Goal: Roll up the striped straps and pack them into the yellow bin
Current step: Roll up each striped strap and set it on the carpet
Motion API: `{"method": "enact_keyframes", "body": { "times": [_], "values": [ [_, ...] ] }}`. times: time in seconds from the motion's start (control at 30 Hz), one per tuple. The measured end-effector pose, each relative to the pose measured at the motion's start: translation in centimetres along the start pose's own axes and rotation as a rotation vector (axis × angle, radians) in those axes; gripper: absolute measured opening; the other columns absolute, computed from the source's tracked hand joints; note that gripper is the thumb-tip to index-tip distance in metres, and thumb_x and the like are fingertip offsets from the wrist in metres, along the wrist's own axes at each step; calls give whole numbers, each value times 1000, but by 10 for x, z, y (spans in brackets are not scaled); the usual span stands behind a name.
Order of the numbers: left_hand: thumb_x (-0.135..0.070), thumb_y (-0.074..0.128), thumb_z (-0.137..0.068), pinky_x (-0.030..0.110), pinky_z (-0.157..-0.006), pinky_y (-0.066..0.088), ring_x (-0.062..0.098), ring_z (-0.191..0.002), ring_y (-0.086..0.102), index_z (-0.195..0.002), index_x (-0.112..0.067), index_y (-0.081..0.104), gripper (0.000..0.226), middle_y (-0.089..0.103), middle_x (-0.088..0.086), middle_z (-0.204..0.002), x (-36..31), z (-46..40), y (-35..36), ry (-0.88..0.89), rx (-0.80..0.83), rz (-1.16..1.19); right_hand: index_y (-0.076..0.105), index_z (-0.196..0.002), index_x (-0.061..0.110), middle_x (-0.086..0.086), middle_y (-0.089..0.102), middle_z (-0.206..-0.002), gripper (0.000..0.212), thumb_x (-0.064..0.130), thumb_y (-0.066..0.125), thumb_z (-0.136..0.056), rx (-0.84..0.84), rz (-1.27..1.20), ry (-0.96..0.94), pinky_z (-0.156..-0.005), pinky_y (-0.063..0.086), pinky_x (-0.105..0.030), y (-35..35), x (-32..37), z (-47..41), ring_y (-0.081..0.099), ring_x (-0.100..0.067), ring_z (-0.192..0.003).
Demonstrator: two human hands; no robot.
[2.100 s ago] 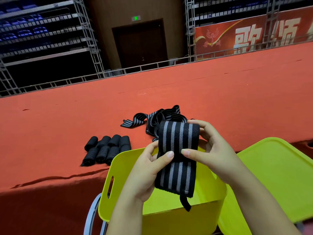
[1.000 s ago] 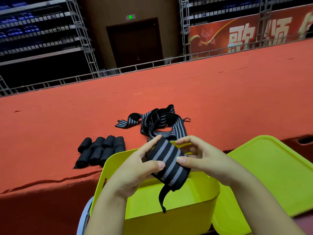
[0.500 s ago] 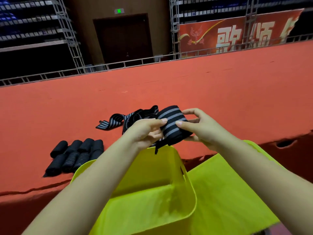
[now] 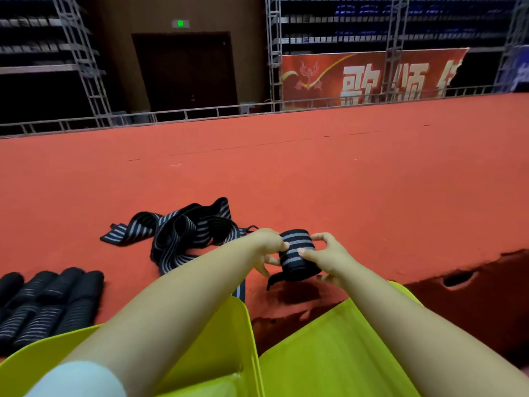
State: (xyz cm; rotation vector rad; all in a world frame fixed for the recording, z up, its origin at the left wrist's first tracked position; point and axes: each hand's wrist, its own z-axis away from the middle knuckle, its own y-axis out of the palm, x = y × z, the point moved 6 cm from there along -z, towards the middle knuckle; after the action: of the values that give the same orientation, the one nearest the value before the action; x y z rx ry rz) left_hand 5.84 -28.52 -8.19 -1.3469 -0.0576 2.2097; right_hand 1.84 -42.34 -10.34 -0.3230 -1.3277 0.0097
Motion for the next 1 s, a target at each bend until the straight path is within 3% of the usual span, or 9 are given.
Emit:
{"method": "enact_keyframes", "body": {
  "times": [0.07, 0.13, 0.27, 0.43, 0.6, 0.67, 0.83, 0.93, 1.0],
  "values": [
    [-12, 51, -99, 64, -99, 38, 33, -120, 55, -141, -17, 37, 45, 41, 7, -147, 3, -15, 8, -28, 16, -39, 46, -121, 20, -9, 55, -102, 41, 18, 69, -86, -26, 78, 8, -35, 35, -15, -4, -10, -10, 49, -11, -63],
    [-11, 56, -97, 62, -97, 41, 38, -124, 51, -143, -16, 36, 51, 37, 11, -150, 8, -27, 14, -61, 46, -68, 46, -122, 19, -8, 54, -104, 44, 19, 70, -85, -32, 156, 14, -33, 35, -13, -4, -21, -18, 53, -15, -68],
    [-8, 62, -93, 55, -94, 48, 42, -122, 52, -134, -8, 44, 45, 41, 18, -145, 19, -41, 23, -91, 91, -102, 44, -129, 22, -10, 56, -115, 50, 25, 69, -85, -22, 289, 28, -71, 48, -28, 3, -34, -30, 59, -27, -98],
    [-9, 66, -90, 47, -82, 51, 38, -114, 58, -142, -6, 35, 60, 38, 16, -148, 23, -48, 21, -47, 74, -58, 45, -131, 21, -12, 58, -122, 48, 28, 65, -87, -14, 362, 16, -80, 46, -30, 3, -37, -37, 58, -27, -103],
    [-3, 69, -86, 38, -81, 55, 19, -83, 60, -140, -6, 34, 65, 55, 18, -116, 27, -41, 8, 45, 10, -149, 48, -129, 23, -11, 60, -124, 46, 30, 66, -87, -34, 400, 9, -91, 49, -34, 6, -40, -42, 59, -27, -109],
    [-1, 66, -88, 38, -83, 55, 18, -82, 62, -136, -6, 36, 58, 57, 13, -102, 30, -29, -5, 81, -10, -196, 48, -130, 23, -11, 59, -125, 46, 30, 65, -87, -41, 402, 9, -94, 47, -36, 7, -40, -43, 58, -29, -111],
    [-7, 65, -89, 34, -71, 55, 17, -74, 63, -100, -14, 52, 19, 59, 8, -91, 49, 10, -82, 189, -189, -209, 49, -132, 23, -17, 50, -128, 46, 27, 60, -87, -173, 701, -35, -96, 44, -36, 11, -21, -31, 51, -35, -117],
    [-5, 64, -88, 35, -70, 56, 14, -61, 57, -84, -14, 54, 13, 58, 6, -74, 73, 31, -143, 194, -385, -207, 50, -128, 23, -12, 44, -129, 42, 15, 53, -87, -313, 829, -226, -95, 42, -42, 29, 12, -12, 44, -34, -120],
    [-6, 63, -88, 31, -65, 55, 14, -60, 57, -79, -12, 56, 13, 59, 6, -70, 88, 47, -174, 170, -496, -205, 51, -126, 20, -11, 45, -129, 39, 19, 57, -87, -302, 806, -358, -94, 41, -41, 49, 32, -2, 44, -33, -120]
  ]
}}
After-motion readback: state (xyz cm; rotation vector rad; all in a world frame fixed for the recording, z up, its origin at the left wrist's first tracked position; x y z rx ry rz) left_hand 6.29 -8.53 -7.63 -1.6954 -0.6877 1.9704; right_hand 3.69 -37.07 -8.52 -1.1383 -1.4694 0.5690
